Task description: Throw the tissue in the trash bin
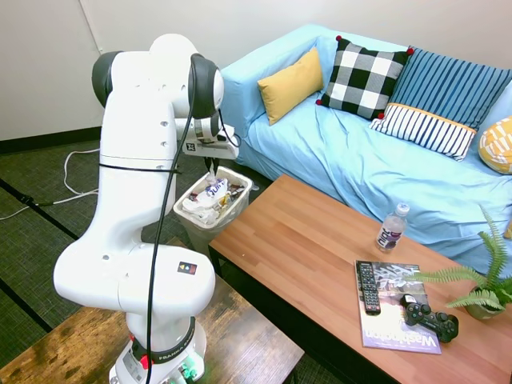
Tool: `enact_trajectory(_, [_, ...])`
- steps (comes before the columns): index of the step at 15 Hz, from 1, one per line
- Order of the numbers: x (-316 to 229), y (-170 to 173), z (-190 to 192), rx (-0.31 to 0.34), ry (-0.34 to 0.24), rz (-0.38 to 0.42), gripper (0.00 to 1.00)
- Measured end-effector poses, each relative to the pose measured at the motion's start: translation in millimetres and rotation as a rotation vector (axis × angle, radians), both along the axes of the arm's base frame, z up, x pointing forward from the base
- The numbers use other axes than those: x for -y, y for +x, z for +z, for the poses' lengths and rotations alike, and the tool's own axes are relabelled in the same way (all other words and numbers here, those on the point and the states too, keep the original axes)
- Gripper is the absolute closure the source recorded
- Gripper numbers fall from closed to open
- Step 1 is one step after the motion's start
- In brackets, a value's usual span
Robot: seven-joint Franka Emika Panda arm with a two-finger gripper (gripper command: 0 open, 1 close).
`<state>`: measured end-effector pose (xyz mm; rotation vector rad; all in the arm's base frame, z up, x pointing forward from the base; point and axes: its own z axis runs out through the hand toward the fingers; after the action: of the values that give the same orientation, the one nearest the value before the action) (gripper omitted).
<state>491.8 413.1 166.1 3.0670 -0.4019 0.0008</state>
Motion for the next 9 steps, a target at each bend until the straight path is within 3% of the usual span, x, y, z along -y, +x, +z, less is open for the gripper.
enact_trajectory(9, [-10.5,4.8,-6.6,-0.007,-0.003,0.005,0.0])
